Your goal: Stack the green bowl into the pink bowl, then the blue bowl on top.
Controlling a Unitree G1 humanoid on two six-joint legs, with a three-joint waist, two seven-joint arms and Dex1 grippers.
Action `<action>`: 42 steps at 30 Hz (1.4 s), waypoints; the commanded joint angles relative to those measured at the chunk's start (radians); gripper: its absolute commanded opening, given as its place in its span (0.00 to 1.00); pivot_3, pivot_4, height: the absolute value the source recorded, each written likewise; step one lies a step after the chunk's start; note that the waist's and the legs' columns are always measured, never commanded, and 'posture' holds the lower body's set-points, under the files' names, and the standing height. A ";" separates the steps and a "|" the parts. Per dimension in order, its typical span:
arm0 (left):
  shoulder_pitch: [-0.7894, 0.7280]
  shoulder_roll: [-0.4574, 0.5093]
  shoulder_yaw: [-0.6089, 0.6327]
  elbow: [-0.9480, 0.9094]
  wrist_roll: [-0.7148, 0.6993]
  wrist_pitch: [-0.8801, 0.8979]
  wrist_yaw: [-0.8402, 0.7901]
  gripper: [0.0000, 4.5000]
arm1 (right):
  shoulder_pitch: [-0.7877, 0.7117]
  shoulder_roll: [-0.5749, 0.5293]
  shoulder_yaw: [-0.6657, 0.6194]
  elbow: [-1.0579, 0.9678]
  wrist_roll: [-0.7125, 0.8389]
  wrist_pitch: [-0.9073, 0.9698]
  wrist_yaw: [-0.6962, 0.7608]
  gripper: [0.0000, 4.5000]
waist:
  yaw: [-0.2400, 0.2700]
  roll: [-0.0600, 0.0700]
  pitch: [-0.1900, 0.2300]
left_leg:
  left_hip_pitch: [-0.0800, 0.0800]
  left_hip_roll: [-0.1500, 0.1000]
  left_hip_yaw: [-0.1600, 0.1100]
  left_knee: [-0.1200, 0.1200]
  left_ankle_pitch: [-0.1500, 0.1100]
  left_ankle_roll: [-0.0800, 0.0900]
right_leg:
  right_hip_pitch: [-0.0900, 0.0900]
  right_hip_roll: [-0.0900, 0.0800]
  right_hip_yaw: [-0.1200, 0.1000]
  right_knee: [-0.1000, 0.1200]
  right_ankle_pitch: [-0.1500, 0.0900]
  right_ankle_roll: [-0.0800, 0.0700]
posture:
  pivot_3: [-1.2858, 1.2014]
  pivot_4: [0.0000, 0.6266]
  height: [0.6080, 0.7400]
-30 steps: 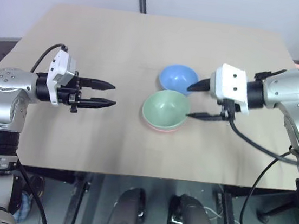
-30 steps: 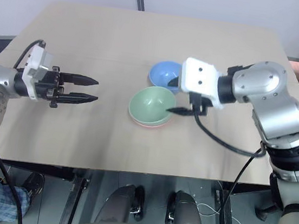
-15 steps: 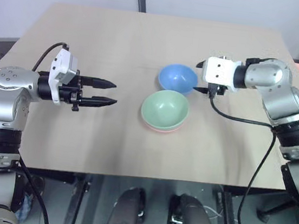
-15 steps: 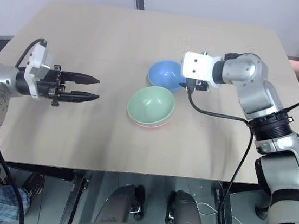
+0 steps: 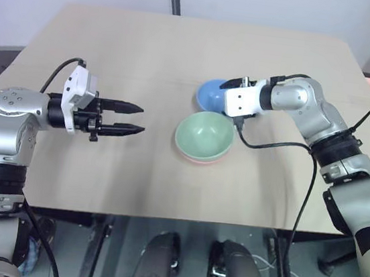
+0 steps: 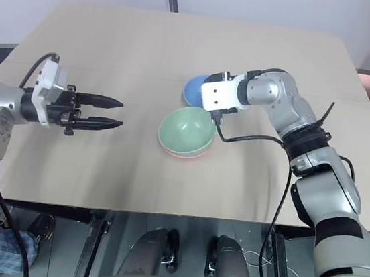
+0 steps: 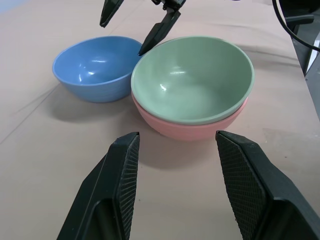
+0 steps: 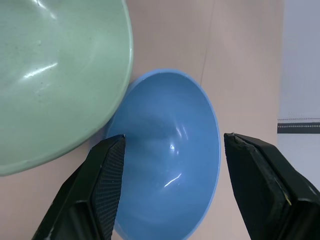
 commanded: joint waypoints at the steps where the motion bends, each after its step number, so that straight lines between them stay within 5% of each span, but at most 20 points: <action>1: 0.004 0.021 0.034 -0.033 -0.012 -0.005 0.005 0.57 | -0.041 -0.015 -0.038 -0.028 0.014 -0.016 0.021 0.76 | -0.001 0.000 0.000 | 0.000 0.000 0.000 0.000 0.000 0.000 | 0.000 0.000 0.000 0.000 0.000 0.000 | 0.52 0.24 1.00; 16: -0.013 0.014 0.021 -0.003 -0.003 -0.030 0.002 0.57 | 0.012 -0.078 -0.041 -0.093 0.005 0.010 0.118 0.76 | -0.001 0.000 0.000 | 0.000 0.000 0.000 0.000 0.000 0.000 | 0.000 0.000 0.000 0.000 0.000 0.000 | 0.52 0.24 1.00; 33: 0.003 0.017 0.022 0.007 0.000 -0.048 -0.002 0.57 | 0.024 0.008 0.007 0.058 -0.082 -0.029 0.040 0.76 | 0.000 0.000 0.000 | 0.000 0.000 0.001 0.000 0.000 0.000 | 0.000 0.000 0.000 0.000 0.000 0.000 | 0.52 0.24 1.00; 42: 0.003 0.022 0.028 -0.003 -0.006 -0.034 0.005 0.57 | 0.002 0.023 0.007 0.136 -0.107 -0.078 0.006 0.01 | -0.001 0.000 0.000 | 0.000 0.000 0.001 0.000 0.000 0.000 | 0.000 0.000 0.001 0.000 0.000 0.000 | 0.52 0.24 1.00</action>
